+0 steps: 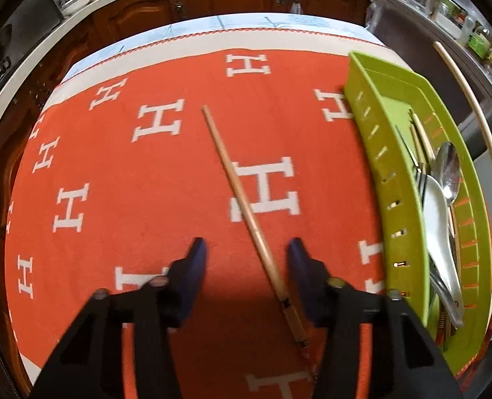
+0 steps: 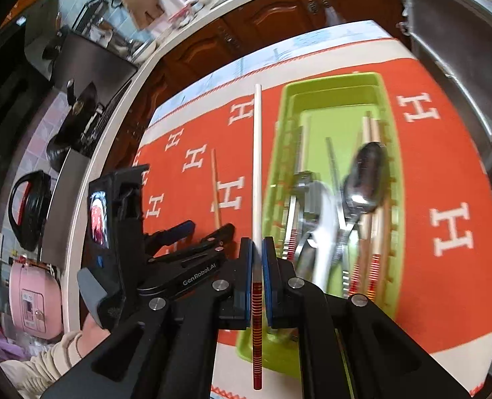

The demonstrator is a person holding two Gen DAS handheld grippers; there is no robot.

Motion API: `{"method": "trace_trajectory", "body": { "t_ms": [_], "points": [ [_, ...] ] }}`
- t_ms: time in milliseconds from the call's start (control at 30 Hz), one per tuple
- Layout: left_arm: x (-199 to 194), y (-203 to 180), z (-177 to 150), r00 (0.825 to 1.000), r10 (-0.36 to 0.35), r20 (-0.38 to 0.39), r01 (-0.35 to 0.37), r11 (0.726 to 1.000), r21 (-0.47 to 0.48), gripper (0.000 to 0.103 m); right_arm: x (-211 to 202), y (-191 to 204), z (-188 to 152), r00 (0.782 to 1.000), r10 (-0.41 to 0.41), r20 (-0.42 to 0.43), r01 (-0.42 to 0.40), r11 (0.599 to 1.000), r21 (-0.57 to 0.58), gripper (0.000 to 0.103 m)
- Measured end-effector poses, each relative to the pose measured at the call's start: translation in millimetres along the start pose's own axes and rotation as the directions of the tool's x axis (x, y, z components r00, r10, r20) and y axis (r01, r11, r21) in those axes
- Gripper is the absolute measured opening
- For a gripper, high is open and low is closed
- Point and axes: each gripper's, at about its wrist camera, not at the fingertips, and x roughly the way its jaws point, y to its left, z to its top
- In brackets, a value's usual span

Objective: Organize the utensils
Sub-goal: 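Carry both wooden chopsticks into the green tray and open both tools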

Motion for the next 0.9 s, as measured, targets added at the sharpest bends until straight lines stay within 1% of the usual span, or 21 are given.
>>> {"method": "trace_trajectory", "body": {
  "t_ms": [33, 100, 200, 300, 433, 533, 567, 667, 767, 900],
  "points": [
    [-1.2, -0.9, 0.2, 1.0, 0.002, 0.005, -0.002, 1.0, 0.004, 0.014, -5.3, -5.5, -0.8, 1.0, -0.001, 0.009, 0.001, 1.0, 0.009, 0.005],
    [-2.8, -0.2, -0.6, 1.0, -0.011, 0.003, 0.011, 1.0, -0.009, 0.005, -17.8, -19.2, -2.8, 1.0, -0.003, 0.027, 0.002, 1.0, 0.03, 0.005],
    [-4.1, 3.3, -1.3, 0.999, -0.048, -0.002, 0.047, 0.998, -0.038, 0.004, -27.5, -32.9, -3.7, 0.999, -0.015, 0.048, 0.012, 0.998, 0.057, 0.005],
    [-6.1, 10.6, -3.2, 0.993, -0.11, -0.03, 0.108, 0.992, -0.073, 0.004, -27.6, -43.2, -3.9, 0.998, -0.029, 0.054, 0.025, 0.997, 0.076, 0.005],
    [-16.6, 24.0, -0.8, 0.976, -0.213, -0.049, 0.205, 0.97, -0.128, 0.004, -22.8, -53.6, -4.5, 0.998, -0.038, 0.05, 0.033, 0.995, 0.098, 0.005],
    [-35.2, 22.1, 3.1, 0.967, -0.254, -0.021, 0.249, 0.96, -0.124, 0.004, -16.7, -60.2, -2.2, 0.998, -0.046, 0.045, 0.041, 0.993, 0.109, 0.005],
    [-42.5, 20.0, 5.1, 0.96, -0.28, -0.013, 0.276, 0.953, -0.125, 0.004, -14.3, -62.2, -1.4, 0.998, -0.051, 0.043, 0.046, 0.993, 0.112, 0.005],
    [-57.8, 9.6, 9.3, 0.944, -0.33, -0.001, 0.328, 0.938, -0.11, 0.004, -0.1, -62.5, 4.5, 0.997, -0.072, 0.031, 0.068, 0.991, 0.113, 0.005],
    [-71.3, -11.4, 15.5, 0.928, -0.371, 0.011, 0.371, 0.926, -0.068, 0.004, 9.9, -64.7, 10.9, 0.995, -0.097, 0.024, 0.094, 0.99, 0.105, 0.005],
    [-70.8, -39.0, 24.6, 0.923, -0.384, -0.005, 0.384, 0.923, -0.023, 0.004, 27.1, -62.7, 22.4, 0.993, -0.118, 0.006, 0.117, 0.988, 0.101, 0.006]
  ]
}}
